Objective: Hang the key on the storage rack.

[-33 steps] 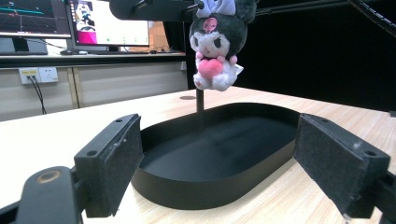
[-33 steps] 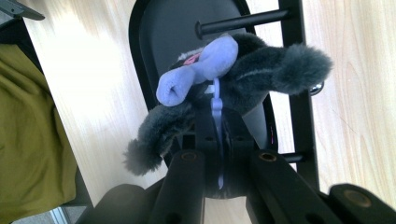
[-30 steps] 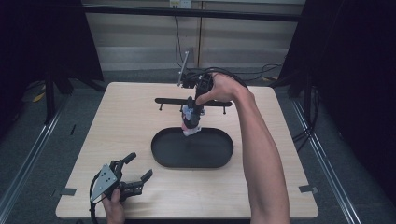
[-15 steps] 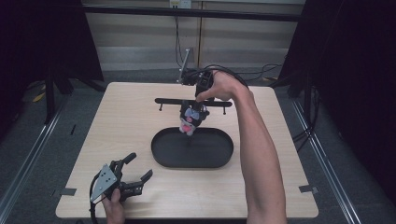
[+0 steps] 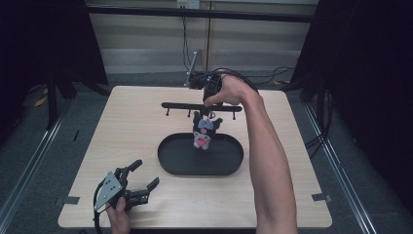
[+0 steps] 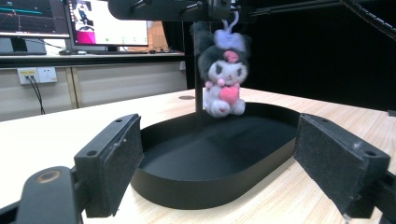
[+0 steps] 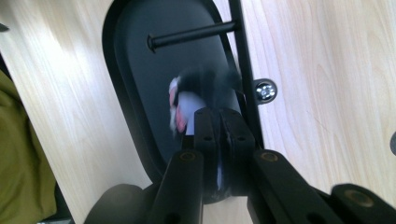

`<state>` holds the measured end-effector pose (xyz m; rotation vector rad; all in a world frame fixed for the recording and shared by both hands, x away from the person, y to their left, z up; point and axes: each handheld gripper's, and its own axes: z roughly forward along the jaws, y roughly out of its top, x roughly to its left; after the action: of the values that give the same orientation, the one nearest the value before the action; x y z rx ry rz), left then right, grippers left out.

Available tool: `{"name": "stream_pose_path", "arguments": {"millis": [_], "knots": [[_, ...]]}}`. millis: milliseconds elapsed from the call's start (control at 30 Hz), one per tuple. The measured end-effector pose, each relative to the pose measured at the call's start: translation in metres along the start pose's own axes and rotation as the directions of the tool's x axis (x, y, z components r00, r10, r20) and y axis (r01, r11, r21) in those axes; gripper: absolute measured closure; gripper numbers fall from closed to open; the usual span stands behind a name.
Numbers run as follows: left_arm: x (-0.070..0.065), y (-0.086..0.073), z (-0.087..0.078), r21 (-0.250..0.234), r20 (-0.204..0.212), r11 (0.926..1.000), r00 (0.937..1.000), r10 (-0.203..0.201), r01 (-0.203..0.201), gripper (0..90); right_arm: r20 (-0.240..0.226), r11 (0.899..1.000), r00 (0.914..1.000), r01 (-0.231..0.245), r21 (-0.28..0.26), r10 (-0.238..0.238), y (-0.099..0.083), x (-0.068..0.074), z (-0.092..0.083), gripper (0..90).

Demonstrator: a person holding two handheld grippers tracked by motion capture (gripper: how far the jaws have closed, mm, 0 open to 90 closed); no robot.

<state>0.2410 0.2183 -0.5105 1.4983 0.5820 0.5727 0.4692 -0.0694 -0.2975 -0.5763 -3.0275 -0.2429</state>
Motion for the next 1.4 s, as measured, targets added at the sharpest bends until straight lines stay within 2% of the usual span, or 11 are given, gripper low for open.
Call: {"name": "stream_pose_path", "arguments": {"millis": [133,200,233,400,567,700,833,1000,1200,1267,1400], "knots": [[0.000,0.000,0.000,0.001,0.001,1.0000,1.0000,0.000,0.000,15.3,0.001,1.000,1.0000,-0.001,-0.003,0.001,0.001,0.000,-0.002,86.1],[-0.001,0.000,0.001,0.003,0.016,0.9998,0.9997,-0.019,0.019,15.3,0.005,1.000,1.0000,0.001,-0.009,-0.001,0.001,0.001,-0.002,86.3],[0.000,0.000,0.000,0.005,0.001,1.0000,1.0000,-0.004,0.004,15.3,0.005,1.000,1.0000,0.007,-0.008,-0.007,0.001,0.001,-0.003,86.1],[0.000,0.000,0.001,0.005,0.000,0.9999,1.0000,-0.009,0.009,15.4,0.002,0.997,0.9999,-0.011,-0.083,0.011,-0.002,0.001,-0.005,83.3],[0.000,0.000,0.001,-0.001,-0.001,0.9999,0.9999,-0.014,0.014,15.3,-0.020,0.995,0.9996,-0.023,-0.093,0.021,-0.005,0.004,-0.009,78.6],[0.000,0.000,0.000,0.006,-0.001,1.0000,1.0000,-0.004,0.004,15.3,-0.035,0.993,0.9991,-0.028,-0.114,0.024,-0.006,0.008,-0.014,73.5],[0.001,0.000,0.000,0.010,-0.001,0.9999,1.0000,-0.003,0.003,15.3,-0.029,0.990,0.9989,-0.040,-0.132,0.036,-0.008,0.012,-0.017,61.4],[0.001,0.000,0.000,0.013,0.001,0.9999,1.0000,0.000,0.000,15.3,-0.050,0.986,0.9977,-0.053,-0.159,0.045,-0.016,0.018,-0.014,54.7],[0.000,0.000,0.001,0.002,0.002,1.0000,1.0000,-0.009,0.009,15.3,-0.057,0.971,0.9975,-0.055,-0.233,0.043,-0.028,0.029,-0.019,46.9],[0.000,0.000,0.001,0.005,0.000,0.9999,1.0000,-0.010,0.010,15.3,-0.072,0.959,0.9966,-0.058,-0.276,0.039,-0.033,0.036,-0.020,43.1],[0.000,0.000,0.001,0.002,0.000,1.0000,1.0000,-0.009,0.009,15.3,-0.059,0.956,0.9968,-0.069,-0.285,0.054,-0.043,0.045,-0.018,38.2]]}}
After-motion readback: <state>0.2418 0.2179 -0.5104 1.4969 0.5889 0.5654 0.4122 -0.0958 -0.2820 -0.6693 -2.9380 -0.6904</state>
